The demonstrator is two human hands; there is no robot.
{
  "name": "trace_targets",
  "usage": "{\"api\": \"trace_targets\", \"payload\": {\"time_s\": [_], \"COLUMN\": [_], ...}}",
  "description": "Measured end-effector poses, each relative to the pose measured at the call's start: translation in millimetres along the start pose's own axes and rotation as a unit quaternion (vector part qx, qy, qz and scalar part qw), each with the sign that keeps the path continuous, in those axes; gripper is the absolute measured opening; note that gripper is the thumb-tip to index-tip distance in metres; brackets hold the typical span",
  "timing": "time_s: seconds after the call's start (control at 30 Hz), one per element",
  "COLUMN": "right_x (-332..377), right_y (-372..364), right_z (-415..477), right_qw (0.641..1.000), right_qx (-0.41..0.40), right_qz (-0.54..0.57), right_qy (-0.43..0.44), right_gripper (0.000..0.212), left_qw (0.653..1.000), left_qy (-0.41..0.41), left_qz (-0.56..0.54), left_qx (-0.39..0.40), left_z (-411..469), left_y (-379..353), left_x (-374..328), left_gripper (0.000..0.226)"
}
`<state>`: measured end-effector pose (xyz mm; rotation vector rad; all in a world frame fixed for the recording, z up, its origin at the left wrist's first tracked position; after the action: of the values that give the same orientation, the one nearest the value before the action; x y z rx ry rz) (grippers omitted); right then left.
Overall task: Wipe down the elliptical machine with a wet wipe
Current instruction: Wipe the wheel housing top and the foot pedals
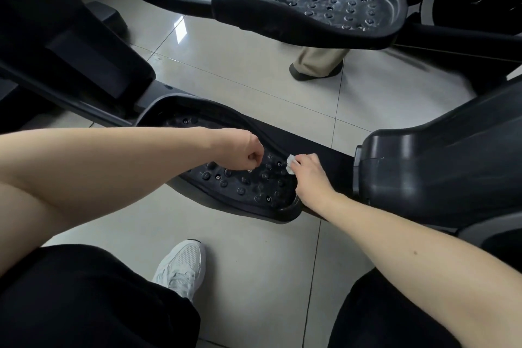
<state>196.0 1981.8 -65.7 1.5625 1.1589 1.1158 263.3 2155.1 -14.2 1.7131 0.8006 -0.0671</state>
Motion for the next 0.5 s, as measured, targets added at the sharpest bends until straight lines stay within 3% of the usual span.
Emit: {"api": "trace_targets", "payload": {"time_s": [0.23, 0.37, 0.5], "right_x": [6, 9, 8], "right_y": [-7, -7, -9], "right_z": [-2, -11, -30], "right_qw": [0.991, 0.989, 0.993], "right_qx": [-0.028, -0.018, 0.033], "right_qz": [-0.126, -0.133, -0.105], "right_qy": [-0.012, -0.061, -0.051], "right_gripper": [0.044, 0.039, 0.041], "left_qw": [1.0, 1.0, 1.0], "left_qy": [-0.007, -0.007, 0.007], "left_qz": [0.0, 0.005, -0.001], "left_qx": [0.001, 0.005, 0.021], "left_z": [15, 18, 18], "left_y": [0, 1, -4], "left_x": [2, 2, 6], "left_gripper": [0.019, 0.02, 0.021]}}
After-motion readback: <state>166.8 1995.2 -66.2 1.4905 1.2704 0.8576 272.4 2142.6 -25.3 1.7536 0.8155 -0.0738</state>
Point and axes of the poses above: each hand's wrist, its own z-axis towards the middle knuckle, its own y-axis out of the back of the hand, x = y × z, the point moved 6 cm from there along z, towards the middle knuckle, and after that the axes turned 15 degrees about -y, right-handed, at the moved point
